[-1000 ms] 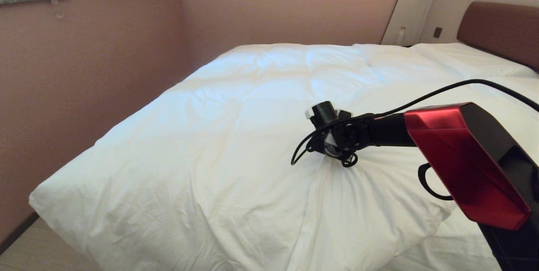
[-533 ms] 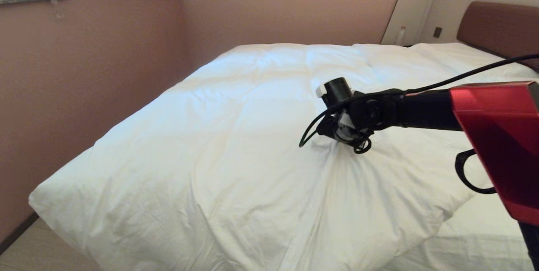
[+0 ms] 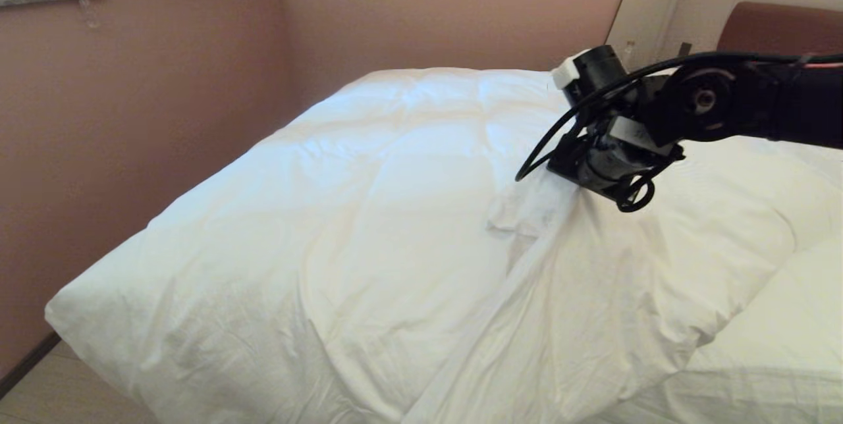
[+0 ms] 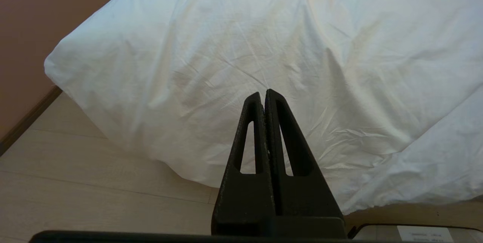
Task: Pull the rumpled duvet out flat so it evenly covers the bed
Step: Flatten the corners of the folded blanket
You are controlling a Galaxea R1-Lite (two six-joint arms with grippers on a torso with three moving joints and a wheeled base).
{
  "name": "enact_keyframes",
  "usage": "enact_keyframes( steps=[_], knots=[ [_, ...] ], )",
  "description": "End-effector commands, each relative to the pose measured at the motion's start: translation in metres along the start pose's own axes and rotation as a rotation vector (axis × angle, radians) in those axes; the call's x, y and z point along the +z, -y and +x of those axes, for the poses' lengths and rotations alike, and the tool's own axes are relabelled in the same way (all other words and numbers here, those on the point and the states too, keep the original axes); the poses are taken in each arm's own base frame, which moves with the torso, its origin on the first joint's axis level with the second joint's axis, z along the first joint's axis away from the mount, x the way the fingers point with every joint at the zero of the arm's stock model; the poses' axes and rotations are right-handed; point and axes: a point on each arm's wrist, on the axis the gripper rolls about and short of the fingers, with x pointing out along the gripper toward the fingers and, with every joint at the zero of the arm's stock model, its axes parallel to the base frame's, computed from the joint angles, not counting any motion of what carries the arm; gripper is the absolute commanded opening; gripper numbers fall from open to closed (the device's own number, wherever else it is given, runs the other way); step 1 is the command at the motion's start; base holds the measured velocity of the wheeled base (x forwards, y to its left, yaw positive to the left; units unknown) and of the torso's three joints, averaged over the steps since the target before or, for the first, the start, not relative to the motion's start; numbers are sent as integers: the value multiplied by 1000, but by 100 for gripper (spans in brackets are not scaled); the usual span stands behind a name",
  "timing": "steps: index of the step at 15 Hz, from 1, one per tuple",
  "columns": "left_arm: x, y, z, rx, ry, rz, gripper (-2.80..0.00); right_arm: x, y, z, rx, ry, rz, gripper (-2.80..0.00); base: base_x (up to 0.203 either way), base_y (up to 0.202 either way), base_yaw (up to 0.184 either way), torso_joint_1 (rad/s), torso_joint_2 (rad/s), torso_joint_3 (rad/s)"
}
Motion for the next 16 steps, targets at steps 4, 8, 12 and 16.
enact_keyframes(
  steps=[4, 8, 12, 16],
  knots=[
    [0, 0, 0, 1, -1, 0, -280, 0, 49, -50, -119, -96, -78, -280, 0, 0, 0, 0, 0, 0],
    [0, 0, 0, 2, -1, 0, -280, -13, 61, -44, -172, -143, -91, -280, 0, 0, 0, 0, 0, 0],
    [0, 0, 0, 1, -1, 0, -280, -36, 75, -32, -255, -206, -155, -280, 0, 0, 0, 0, 0, 0],
    [0, 0, 0, 1, -1, 0, -280, -48, 77, -23, -278, -237, -183, -280, 0, 0, 0, 0, 0, 0]
  ],
)
